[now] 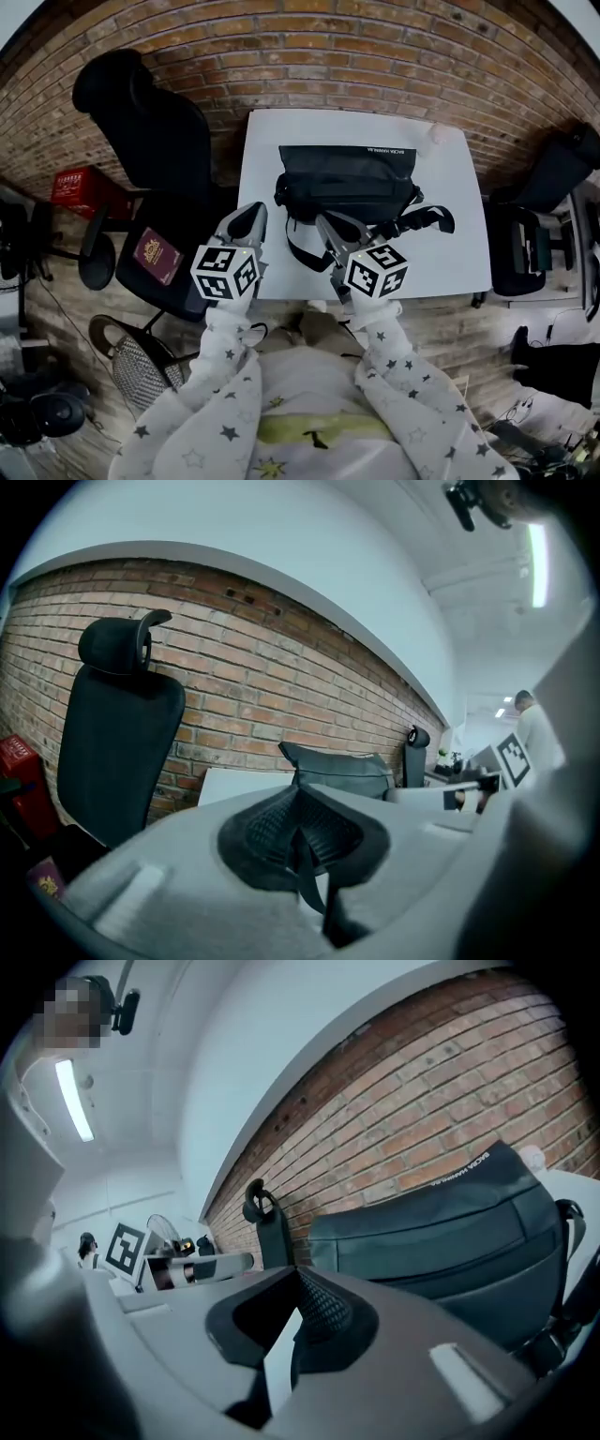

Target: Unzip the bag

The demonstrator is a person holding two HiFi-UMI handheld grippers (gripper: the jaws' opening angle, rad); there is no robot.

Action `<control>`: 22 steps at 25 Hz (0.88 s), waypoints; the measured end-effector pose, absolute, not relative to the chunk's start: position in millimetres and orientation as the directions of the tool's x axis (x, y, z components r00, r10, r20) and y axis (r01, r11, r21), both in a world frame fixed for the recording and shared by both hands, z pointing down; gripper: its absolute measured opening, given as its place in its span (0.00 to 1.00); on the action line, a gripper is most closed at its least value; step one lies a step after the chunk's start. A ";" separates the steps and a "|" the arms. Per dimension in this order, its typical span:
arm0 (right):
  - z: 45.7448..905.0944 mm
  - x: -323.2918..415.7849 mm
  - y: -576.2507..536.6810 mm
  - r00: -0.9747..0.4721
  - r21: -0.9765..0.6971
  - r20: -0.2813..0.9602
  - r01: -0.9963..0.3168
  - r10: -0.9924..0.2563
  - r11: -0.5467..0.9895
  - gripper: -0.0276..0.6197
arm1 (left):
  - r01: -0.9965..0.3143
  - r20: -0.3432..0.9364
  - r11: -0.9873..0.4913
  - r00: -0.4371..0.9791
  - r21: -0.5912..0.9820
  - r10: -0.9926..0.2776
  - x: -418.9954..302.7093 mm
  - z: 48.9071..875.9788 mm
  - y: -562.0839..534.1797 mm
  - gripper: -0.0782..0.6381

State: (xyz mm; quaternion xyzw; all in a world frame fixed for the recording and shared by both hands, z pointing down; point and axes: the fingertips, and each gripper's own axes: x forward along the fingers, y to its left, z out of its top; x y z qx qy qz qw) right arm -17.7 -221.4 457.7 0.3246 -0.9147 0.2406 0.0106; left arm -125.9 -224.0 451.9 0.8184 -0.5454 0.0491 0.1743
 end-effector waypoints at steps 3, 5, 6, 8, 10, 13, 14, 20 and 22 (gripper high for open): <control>472.8 -29.5 -222.7 -0.817 -0.445 0.219 -0.571 -0.534 0.690 0.09 | -0.914 0.271 -0.334 0.390 0.230 -0.880 -124.9 451.7 -233.3 0.11; 483.0 -36.1 -221.0 -0.830 -0.462 0.236 -0.553 -0.506 0.693 0.22 | -0.917 0.270 -0.323 0.381 0.235 -0.884 -124.9 453.3 -235.6 0.13; 488.0 -38.8 -220.4 -0.833 -0.463 0.245 -0.550 -0.495 0.695 0.22 | -0.916 0.269 -0.323 0.382 0.238 -0.885 -124.2 454.2 -236.3 0.15; 495.4 -45.3 -221.3 -0.836 -0.457 0.261 -0.548 -0.483 0.700 0.23 | -0.913 0.262 -0.330 0.388 0.238 -0.884 -123.5 454.1 -239.0 0.15; 499.8 -52.6 -222.5 -0.835 -0.466 0.269 -0.548 -0.479 0.694 0.26 | -0.910 0.259 -0.340 0.397 0.238 -0.881 -123.9 452.7 -242.9 0.16; 506.2 -56.7 -222.9 -0.830 -0.504 0.276 -0.554 -0.485 0.662 0.29 | -0.904 0.259 -0.352 0.411 0.244 -0.874 -120.1 452.0 -248.0 0.22; 508.8 -56.4 -222.8 -0.827 -0.515 0.281 -0.558 -0.486 0.651 0.29 | -0.900 0.258 -0.359 0.418 0.247 -0.871 -117.2 452.0 -249.7 0.25; 523.5 -58.2 -222.8 -0.810 -0.549 0.338 -0.584 -0.480 0.599 0.29 | -0.879 0.256 -0.399 0.462 0.263 -0.849 -104.8 450.9 -271.6 0.33; 528.7 -56.6 -225.1 -0.801 -0.563 0.359 -0.595 -0.478 0.574 0.30 | -0.868 0.263 -0.419 0.483 0.265 -0.835 -97.7 452.3 -280.0 0.36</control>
